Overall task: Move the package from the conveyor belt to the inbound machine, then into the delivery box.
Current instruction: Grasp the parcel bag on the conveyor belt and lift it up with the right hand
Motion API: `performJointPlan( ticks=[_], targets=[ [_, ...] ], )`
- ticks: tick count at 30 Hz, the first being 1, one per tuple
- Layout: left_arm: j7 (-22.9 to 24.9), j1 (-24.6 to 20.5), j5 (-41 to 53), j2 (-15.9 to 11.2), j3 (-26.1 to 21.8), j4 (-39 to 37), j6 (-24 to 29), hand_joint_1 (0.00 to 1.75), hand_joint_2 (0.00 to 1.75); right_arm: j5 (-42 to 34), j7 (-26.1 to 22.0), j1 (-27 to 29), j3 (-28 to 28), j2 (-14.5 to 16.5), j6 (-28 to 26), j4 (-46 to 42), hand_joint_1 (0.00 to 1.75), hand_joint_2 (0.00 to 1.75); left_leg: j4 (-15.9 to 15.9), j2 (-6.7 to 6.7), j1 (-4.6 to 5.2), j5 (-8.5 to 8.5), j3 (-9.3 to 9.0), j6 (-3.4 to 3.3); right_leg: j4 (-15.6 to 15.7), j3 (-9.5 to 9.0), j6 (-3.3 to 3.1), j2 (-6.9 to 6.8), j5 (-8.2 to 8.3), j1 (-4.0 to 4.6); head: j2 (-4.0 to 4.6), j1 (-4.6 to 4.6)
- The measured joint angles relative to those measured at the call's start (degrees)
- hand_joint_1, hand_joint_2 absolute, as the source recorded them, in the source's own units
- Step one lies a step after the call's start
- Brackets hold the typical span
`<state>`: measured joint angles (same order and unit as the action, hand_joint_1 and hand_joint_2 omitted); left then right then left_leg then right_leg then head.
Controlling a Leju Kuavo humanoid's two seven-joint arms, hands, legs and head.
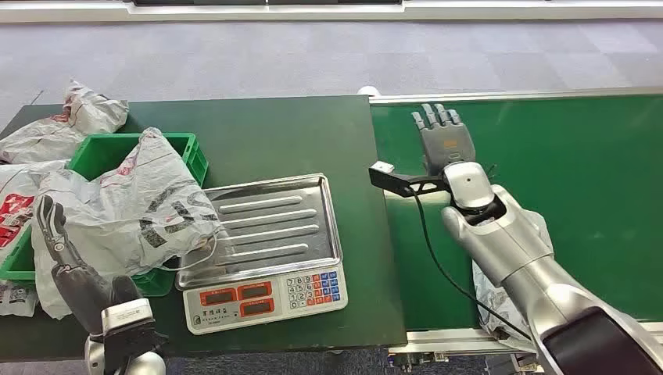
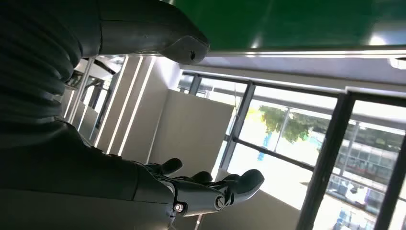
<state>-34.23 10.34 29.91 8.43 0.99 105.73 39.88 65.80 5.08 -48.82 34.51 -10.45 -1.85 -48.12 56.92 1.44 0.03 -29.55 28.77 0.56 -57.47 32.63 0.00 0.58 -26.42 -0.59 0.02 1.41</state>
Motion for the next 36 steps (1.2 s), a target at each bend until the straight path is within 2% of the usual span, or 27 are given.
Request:
performJointPlan(
  ticks=[2, 5, 7, 11, 13, 15, 17, 19, 21, 23, 26, 28, 36],
  targets=[
    [-0.01, 0.65, -0.01, -0.02, -0.14, 0.30, 0.01, 0.00, 0.00, -0.54, -0.01, 0.64, -0.63, -2.31, 0.65, -0.83, 0.00, 1.75, 0.02, 0.04, 0.00, 0.00, 0.03, -0.01, 0.02, -0.01, 0.00, -0.05, 0.00, 0.00, 0.00, 0.00],
    [-0.06, 2.03, 0.09, -0.03, -0.41, 1.14, 0.02, 0.00, 0.00, -2.44, 0.31, 4.54, -2.91, -9.92, 2.57, -5.21, 0.00, 1.75, 0.08, 0.09, 0.01, -0.07, 0.06, -0.12, 0.13, -0.07, 0.02, -0.16, -0.01, -0.01, 0.00, 0.00],
    [0.04, 2.60, 0.14, -0.03, -0.70, 1.54, 0.04, 0.00, 0.00, -3.73, 1.14, 9.41, -5.27, -15.26, 3.88, -10.02, 0.00, 1.75, 0.10, 0.20, 0.02, -0.14, 0.09, -0.23, 0.20, -0.14, 0.11, -0.27, -0.07, -0.01, 0.00, 0.01],
    [0.15, 3.34, -0.21, -0.22, -1.13, 1.90, 0.08, 0.00, 0.00, -6.72, 2.94, 22.61, -12.92, -24.87, 6.66, -21.39, 0.00, 1.75, 0.10, 0.39, 0.03, -0.26, 0.17, -0.38, 0.24, -0.17, 0.30, -0.43, -0.20, -0.04, 0.00, 0.01],
    [0.05, 3.44, -0.68, -0.40, -1.13, 1.85, 0.08, 0.00, 0.00, -7.29, 3.38, 31.01, -18.27, -27.67, 7.17, -27.59, 0.00, 1.75, 0.07, 0.40, 0.01, -0.35, 0.25, -0.45, 0.25, -0.20, 0.35, -0.44, -0.29, -0.02, 0.00, 0.00],
    [-0.11, 3.47, -0.91, -0.55, -1.13, 1.75, 0.08, 0.00, 0.00, -6.38, 3.45, 39.87, -24.15, -28.57, 7.14, -33.65, 0.00, 1.75, 0.03, 0.39, 0.01, -0.46, 0.47, -0.44, 0.25, -0.22, 0.36, -0.45, -0.40, -0.03, 0.00, 0.00],
    [-0.25, 3.46, -0.95, -0.60, -1.13, 1.69, 0.08, 0.00, 0.00, -5.16, 3.44, 46.67, -28.81, -28.56, 7.08, -38.48, 0.00, 1.75, 0.00, 0.28, 0.01, -0.54, 0.60, -0.41, 0.23, -0.20, 0.35, -0.37, -0.47, -0.04, 0.00, 0.00],
    [-0.27, 3.44, -0.87, -0.62, -1.13, 1.71, 0.08, 0.00, 0.00, -4.23, 3.21, 51.15, -32.13, -27.92, 6.90, -41.86, 0.00, 1.75, -0.03, 0.12, -0.01, -0.55, 0.55, -0.41, 0.22, -0.18, 0.35, -0.24, -0.49, -0.01, 0.00, 0.00],
    [0.01, 3.46, -0.69, -0.71, -1.14, 1.74, 0.08, 0.00, 0.00, -5.30, 1.33, 54.46, -34.77, -25.74, 5.76, -44.21, 0.00, 1.75, -0.04, 0.03, -0.05, -0.54, 0.48, -0.40, 0.22, -0.20, 0.34, -0.17, -0.48, 0.04, 0.00, 0.01],
    [0.36, 3.50, -0.81, -1.01, -1.13, 1.75, 0.08, 0.00, 0.00, -10.51, -2.53, 57.09, -36.60, -22.45, 4.46, -45.74, 0.00, 1.75, -0.04, -0.03, -0.06, -0.53, 0.40, -0.38, 0.21, -0.20, 0.34, -0.15, -0.48, 0.06, 0.00, 0.01],
    [0.47, 3.51, -1.79, -1.75, -1.13, 1.58, 0.08, 0.00, 0.00, -22.56, -8.42, 60.17, -38.51, -17.41, 5.06, -47.22, 0.00, 1.75, -0.05, -0.04, -0.08, -0.49, 0.06, -0.33, 0.18, -0.19, 0.32, -0.16, -0.47, 0.07, 0.00, 0.00],
    [0.33, 3.50, -2.17, -2.16, -1.13, 1.33, 0.08, 0.00, 0.00, -27.81, -10.48, 61.67, -39.39, -14.64, 5.94, -47.78, 0.00, 1.75, -0.05, -0.05, -0.08, -0.48, -0.01, -0.31, 0.16, -0.19, 0.31, -0.15, -0.47, 0.07, 0.00, 0.00],
    [0.89, 3.03, -1.59, -2.80, -1.00, 0.69, 0.08, 0.00, 0.00, -31.02, -13.11, 65.17, -42.69, -7.44, 7.28, -48.29, 0.00, 1.75, -0.04, -0.16, -0.01, -0.49, -0.01, -0.32, 0.17, -0.21, 0.31, -0.03, -0.46, -0.01, 0.00, 0.01]
  ],
)
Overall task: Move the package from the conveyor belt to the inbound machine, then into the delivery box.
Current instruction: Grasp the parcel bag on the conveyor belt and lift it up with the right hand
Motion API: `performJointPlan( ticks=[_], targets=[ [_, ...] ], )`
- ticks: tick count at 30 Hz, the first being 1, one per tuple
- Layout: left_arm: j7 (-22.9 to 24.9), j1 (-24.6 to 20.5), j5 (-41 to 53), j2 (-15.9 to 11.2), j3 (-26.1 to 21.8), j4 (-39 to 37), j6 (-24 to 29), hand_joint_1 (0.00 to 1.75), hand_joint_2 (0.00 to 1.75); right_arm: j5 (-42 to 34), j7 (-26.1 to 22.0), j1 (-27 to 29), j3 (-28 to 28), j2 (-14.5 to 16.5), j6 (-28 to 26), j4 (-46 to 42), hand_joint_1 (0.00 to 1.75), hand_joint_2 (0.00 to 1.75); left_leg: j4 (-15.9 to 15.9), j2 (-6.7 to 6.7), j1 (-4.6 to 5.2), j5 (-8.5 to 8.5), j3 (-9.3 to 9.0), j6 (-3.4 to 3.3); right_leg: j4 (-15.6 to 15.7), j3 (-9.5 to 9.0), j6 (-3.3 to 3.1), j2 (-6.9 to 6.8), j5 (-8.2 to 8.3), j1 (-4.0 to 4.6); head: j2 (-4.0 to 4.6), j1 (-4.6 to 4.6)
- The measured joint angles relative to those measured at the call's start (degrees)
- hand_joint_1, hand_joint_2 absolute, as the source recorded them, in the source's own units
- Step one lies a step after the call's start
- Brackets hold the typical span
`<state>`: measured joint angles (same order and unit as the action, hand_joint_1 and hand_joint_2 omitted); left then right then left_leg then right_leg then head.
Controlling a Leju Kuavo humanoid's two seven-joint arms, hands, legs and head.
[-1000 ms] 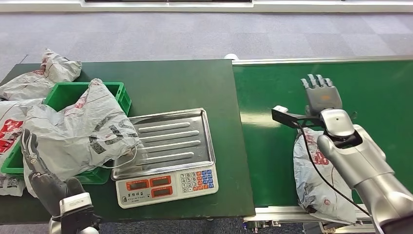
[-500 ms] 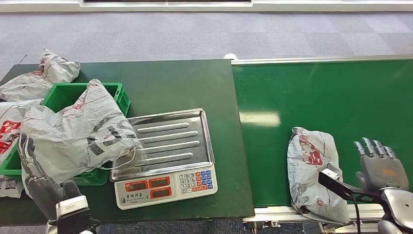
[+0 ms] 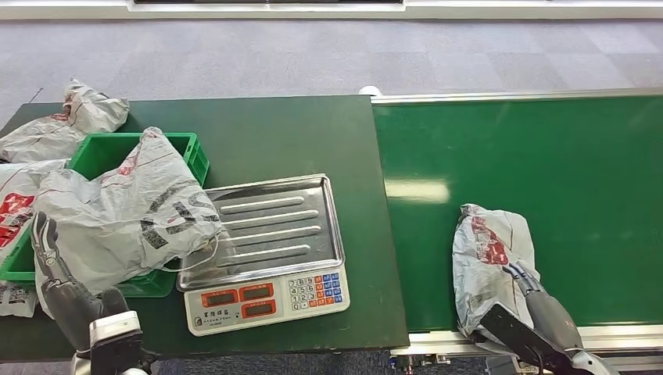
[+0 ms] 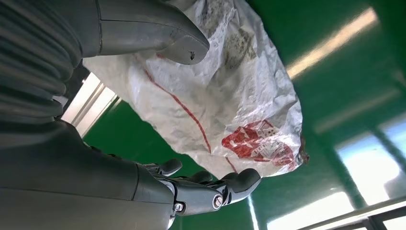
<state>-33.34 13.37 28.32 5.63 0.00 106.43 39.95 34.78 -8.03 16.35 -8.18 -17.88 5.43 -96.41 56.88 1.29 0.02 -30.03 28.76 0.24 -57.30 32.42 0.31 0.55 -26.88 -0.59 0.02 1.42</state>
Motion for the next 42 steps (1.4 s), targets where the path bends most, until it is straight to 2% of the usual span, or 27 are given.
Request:
performJointPlan(
  ticks=[4, 8, 13, 19, 25, 29, 33, 35, 39, 42],
  targets=[
    [0.70, -0.45, 0.65, -0.08, 0.40, -0.27, 0.00, 0.00, 0.00, 0.41, -2.36, -0.14, -1.08, 3.04, 0.51, 1.84, 0.00, 1.75, -0.01, -0.11, 0.00, -0.03, 0.26, -0.02, 0.01, -0.04, 0.00, 0.09, 0.00, 0.00, 0.00, -0.01],
    [1.55, -0.52, 1.58, -0.10, 0.86, -0.34, 0.00, 0.00, 0.00, 3.46, -2.02, -0.93, -1.11, 5.12, -0.69, 4.93, 0.00, 1.75, -0.01, -0.13, 0.00, -0.03, 0.29, -0.02, 0.00, -0.04, 0.00, 0.12, 0.00, 0.00, 0.00, 0.00],
    [2.66, -0.46, 2.35, -0.10, 1.12, 0.01, 0.00, 0.00, 0.00, 5.58, 0.22, -2.20, -1.03, 5.86, -1.31, 7.09, 0.00, 1.75, -0.01, -0.14, 0.00, -0.03, 0.29, -0.02, -0.01, -0.04, -0.01, 0.13, 0.00, 0.00, 0.00, 0.01],
    [3.37, -0.44, 2.65, -0.09, 1.34, 0.03, 0.00, 0.00, 0.00, 7.97, -0.29, -6.06, 0.43, 7.19, -4.88, 14.00, 0.00, 1.75, 0.00, -0.15, 0.00, -0.02, 0.15, -0.02, 0.00, -0.04, -0.01, 0.20, 0.01, 0.00, 0.00, -0.01],
    [3.92, -1.13, 2.15, -0.05, 1.80, -1.23, 0.00, 0.00, 0.00, 7.61, -0.88, -7.73, 2.06, 10.60, -8.18, 19.95, 0.00, 1.75, -0.01, -0.13, -0.02, 0.00, -0.09, 0.01, -0.04, -0.03, -0.02, 0.25, 0.03, 0.02, 0.00, 0.00],
    [4.47, -2.00, 1.72, 0.03, 2.26, -2.37, 0.00, 0.00, 0.00, 7.98, -1.26, -9.32, 2.13, 14.12, -9.63, 24.12, 0.00, 1.75, -0.02, -0.21, -0.03, 0.00, -0.05, 0.01, -0.04, -0.03, -0.03, 0.32, 0.02, 0.04, 0.00, -0.01],
    [5.26, -2.59, 1.55, 0.39, 2.84, -3.34, -0.17, 0.00, 0.00, 9.16, -0.96, -11.01, 2.06, 17.33, -10.78, 28.73, 0.00, 0.00, -0.02, -0.26, -0.03, 0.00, -0.16, 0.01, -0.04, -0.04, -0.04, 0.36, 0.03, 0.04, 0.00, -0.01],
    [5.75, -2.71, 1.50, 0.74, 3.04, -3.67, -0.58, 0.00, 0.00, 11.44, 0.09, -11.87, 1.99, 18.44, -11.38, 31.20, 0.00, 0.00, -0.02, -0.31, -0.04, 0.00, -0.25, 0.01, -0.04, -0.07, -0.06, 0.41, 0.05, 0.05, 0.00, -0.01],
    [6.40, -3.32, 1.68, 1.35, 3.50, -4.25, -1.52, 0.00, 0.00, 17.25, 4.18, -13.88, 1.98, 20.27, -11.13, 35.89, 0.00, 1.75, -0.04, -0.49, -0.06, -0.09, -0.33, 0.02, 0.02, -0.35, -0.10, 0.55, 0.01, 0.09, 0.00, -0.02],
    [6.75, -3.94, 1.68, 1.52, 3.92, -4.80, -2.04, 0.00, 0.00, 20.58, 6.53, -15.62, 2.09, 21.46, -10.60, 38.93, 0.00, 1.75, -0.09, -0.74, -0.16, -0.37, -0.70, 0.04, 0.17, -0.84, -0.31, 0.71, -0.24, 0.20, 0.00, -0.01]
  ],
)
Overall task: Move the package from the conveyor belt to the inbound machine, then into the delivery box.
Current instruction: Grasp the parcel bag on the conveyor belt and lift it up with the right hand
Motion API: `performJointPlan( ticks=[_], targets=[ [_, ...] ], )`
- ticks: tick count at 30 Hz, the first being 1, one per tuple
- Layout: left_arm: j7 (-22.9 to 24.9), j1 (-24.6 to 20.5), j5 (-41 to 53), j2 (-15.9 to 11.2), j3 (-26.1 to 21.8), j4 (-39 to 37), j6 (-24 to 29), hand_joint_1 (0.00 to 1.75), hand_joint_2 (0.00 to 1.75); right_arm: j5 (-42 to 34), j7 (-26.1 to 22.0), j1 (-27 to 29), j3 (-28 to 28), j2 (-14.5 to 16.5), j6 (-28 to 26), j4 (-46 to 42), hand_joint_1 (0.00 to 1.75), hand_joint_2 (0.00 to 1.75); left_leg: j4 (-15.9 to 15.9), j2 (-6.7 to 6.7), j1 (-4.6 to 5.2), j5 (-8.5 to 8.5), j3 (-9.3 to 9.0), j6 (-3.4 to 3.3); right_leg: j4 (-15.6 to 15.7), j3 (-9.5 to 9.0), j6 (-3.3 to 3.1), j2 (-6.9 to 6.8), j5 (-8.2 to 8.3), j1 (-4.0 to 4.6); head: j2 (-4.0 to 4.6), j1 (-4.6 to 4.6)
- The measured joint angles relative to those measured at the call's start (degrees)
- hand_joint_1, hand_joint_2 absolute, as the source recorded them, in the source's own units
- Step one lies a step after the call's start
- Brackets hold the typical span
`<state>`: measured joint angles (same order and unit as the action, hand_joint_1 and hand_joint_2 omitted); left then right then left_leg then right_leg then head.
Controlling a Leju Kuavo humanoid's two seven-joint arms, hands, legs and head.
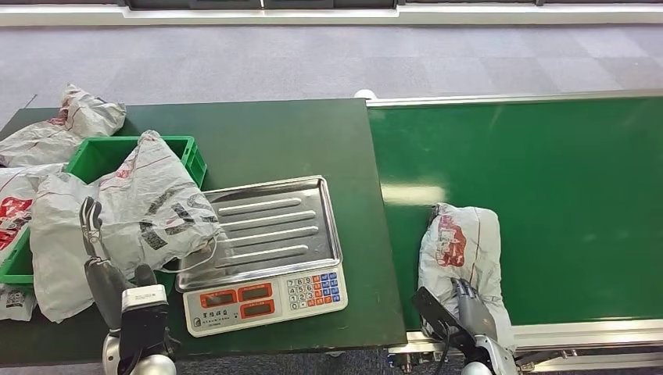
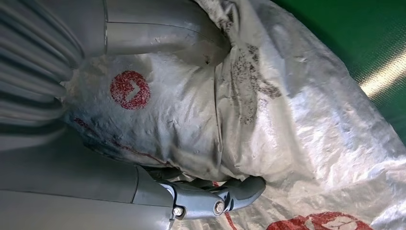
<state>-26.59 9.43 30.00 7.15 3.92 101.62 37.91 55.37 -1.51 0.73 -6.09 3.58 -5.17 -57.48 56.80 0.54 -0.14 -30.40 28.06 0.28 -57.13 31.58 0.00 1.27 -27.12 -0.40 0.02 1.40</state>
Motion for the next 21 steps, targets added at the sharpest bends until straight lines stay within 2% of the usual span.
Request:
performJointPlan(
  ticks=[4, 8, 16, 21],
  targets=[
    [0.19, -0.42, -0.18, 0.27, 0.31, -0.57, -0.06, 0.00, 0.00, 3.63, 1.97, -2.08, 0.22, 1.31, -0.19, 3.42, 0.00, 1.75, -0.01, -0.31, -0.16, -0.24, -0.72, -0.03, 0.20, -0.73, -0.04, 0.30, -0.31, 0.16, 0.00, 0.01],
    [0.31, -0.64, -0.38, 0.44, 0.48, -0.57, -0.05, 0.00, 0.00, 7.85, 4.23, -3.14, 1.04, 2.06, -1.60, 5.09, 1.75, 1.75, -0.01, -0.41, -0.20, -0.54, -1.58, -0.15, 0.31, -1.62, 0.22, 0.40, -0.74, 0.18, 0.00, 0.01],
    [0.62, -1.36, -0.22, 0.89, 0.69, 0.67, -0.08, 0.00, 0.00, 15.39, 7.77, -3.41, 2.36, 2.43, -8.07, 5.08, 1.75, 1.75, 0.15, -0.13, -0.06, 0.04, -0.58, -0.45, 0.37, -0.88, 0.39, 0.08, 0.33, 0.05, 0.00, 0.02],
    [0.51, -1.21, -0.01, 0.89, 0.69, 0.67, -0.35, 0.00, 0.00, 17.11, 7.88, -2.31, 2.34, 2.43, -8.75, 3.51, 1.75, 1.75, 0.16, 0.15, -0.06, -0.01, -0.82, -0.44, 0.37, -0.91, 0.35, -0.07, 0.28, 0.05, 0.00, 0.01]
  ],
)
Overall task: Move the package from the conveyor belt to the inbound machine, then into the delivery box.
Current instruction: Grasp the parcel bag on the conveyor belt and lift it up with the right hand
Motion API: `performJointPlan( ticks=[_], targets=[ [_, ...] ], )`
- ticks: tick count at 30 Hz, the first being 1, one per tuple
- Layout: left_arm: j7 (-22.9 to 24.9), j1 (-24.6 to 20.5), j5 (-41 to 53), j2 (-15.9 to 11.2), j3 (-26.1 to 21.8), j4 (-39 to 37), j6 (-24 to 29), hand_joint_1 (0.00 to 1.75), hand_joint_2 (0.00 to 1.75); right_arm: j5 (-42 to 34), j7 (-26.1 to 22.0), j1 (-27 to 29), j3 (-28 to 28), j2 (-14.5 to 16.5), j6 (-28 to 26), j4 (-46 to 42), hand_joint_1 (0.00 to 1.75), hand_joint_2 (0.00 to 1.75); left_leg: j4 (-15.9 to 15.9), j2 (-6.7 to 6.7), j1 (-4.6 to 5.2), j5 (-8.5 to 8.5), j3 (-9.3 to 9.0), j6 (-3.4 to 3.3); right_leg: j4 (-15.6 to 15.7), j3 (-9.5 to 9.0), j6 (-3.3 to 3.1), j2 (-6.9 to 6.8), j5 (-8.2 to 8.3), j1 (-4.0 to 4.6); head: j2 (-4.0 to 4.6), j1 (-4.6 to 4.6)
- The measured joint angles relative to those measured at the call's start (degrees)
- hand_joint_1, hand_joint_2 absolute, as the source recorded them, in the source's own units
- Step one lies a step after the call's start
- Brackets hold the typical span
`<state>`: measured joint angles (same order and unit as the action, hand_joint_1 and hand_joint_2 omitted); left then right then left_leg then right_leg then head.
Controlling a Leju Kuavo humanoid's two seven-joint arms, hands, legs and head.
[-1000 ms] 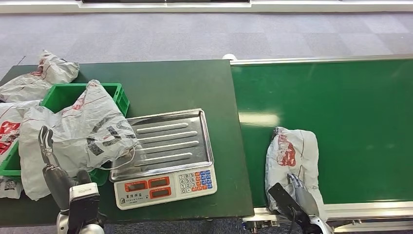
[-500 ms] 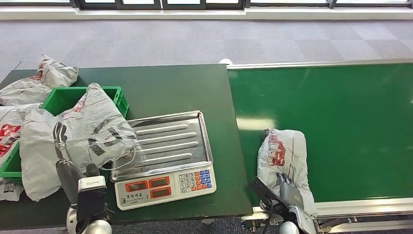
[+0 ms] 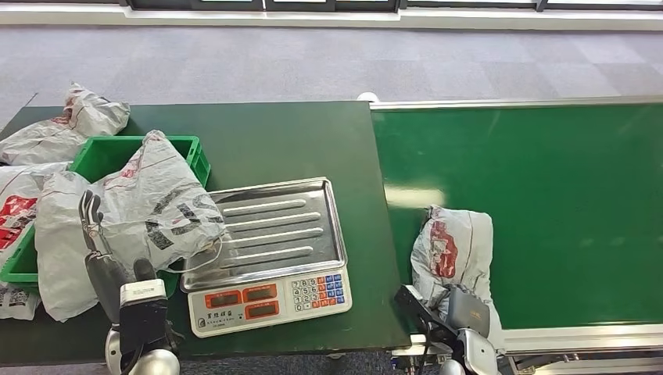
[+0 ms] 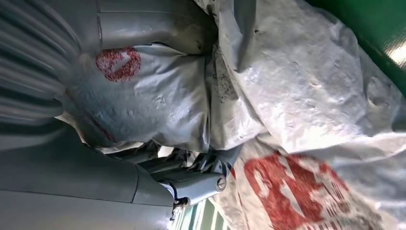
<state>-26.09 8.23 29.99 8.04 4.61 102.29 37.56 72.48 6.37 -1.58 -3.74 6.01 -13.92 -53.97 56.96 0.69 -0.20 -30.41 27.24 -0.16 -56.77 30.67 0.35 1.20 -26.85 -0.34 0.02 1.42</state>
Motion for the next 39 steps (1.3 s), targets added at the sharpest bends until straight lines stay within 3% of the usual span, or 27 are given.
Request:
performJointPlan(
  ticks=[16, 23, 28, 32, 36, 39],
  targets=[
    [-0.90, 0.04, -1.23, 0.00, -0.05, 0.02, -1.01, 0.00, 0.00, 0.24, -2.05, 1.37, -1.68, 0.12, -2.31, -3.95, 1.75, 1.75, -0.01, 0.30, 0.01, 0.00, 0.75, 0.00, -0.01, 0.32, -0.03, -0.29, -0.10, -0.02, 0.00, 0.00],
    [-2.07, 0.01, -1.75, 0.08, -0.21, 0.02, -1.32, 0.00, 0.00, 3.97, -3.25, -0.29, -2.31, -1.32, -5.60, -13.88, 1.75, 1.75, 0.00, 0.01, 0.08, 0.03, 1.19, 0.01, -0.12, 0.80, 0.07, -0.07, 0.01, -0.14, 0.00, 0.00],
    [-4.04, -0.04, -2.40, 0.81, -0.25, -0.26, -1.49, 0.00, 0.00, 9.26, -1.38, -9.40, 1.37, -2.85, -3.14, -21.24, 1.75, 1.75, 0.04, -0.13, 0.18, 0.12, 1.21, 0.11, -0.32, 1.13, 0.06, 0.04, 0.06, -0.22, 0.00, -0.02],
    [-5.24, -0.11, -3.48, 1.35, -0.26, -0.87, -1.58, 0.00, 0.00, 8.99, -0.49, -18.32, 6.73, -4.83, -1.50, -22.72, 1.75, 1.75, 0.06, -0.05, 0.18, 0.25, 1.23, 0.21, -0.46, 1.28, 0.02, 0.05, 0.15, -0.23, 0.00, 0.01],
    [-6.27, -0.31, -5.21, 1.53, -0.26, -1.42, -1.53, 0.00, 0.00, 3.43, -4.51, -29.13, 13.87, -5.39, 1.20, -19.10, 1.75, 1.75, 0.06, -0.21, 0.21, 0.29, 1.57, 0.27, -0.62, 1.52, -0.02, 0.13, 0.17, -0.28, 0.00, 0.00],
    [-7.43, -0.43, -7.74, 1.66, -0.27, -1.53, -1.36, 0.00, 0.00, -3.18, -8.88, -36.45, 20.33, -3.64, 4.00, -13.14, 1.75, 1.75, 0.05, -0.21, 0.19, 0.40, 1.33, 0.42, -0.70, 1.65, -0.10, 0.15, 0.22, -0.24, 0.00, 0.00]
  ],
)
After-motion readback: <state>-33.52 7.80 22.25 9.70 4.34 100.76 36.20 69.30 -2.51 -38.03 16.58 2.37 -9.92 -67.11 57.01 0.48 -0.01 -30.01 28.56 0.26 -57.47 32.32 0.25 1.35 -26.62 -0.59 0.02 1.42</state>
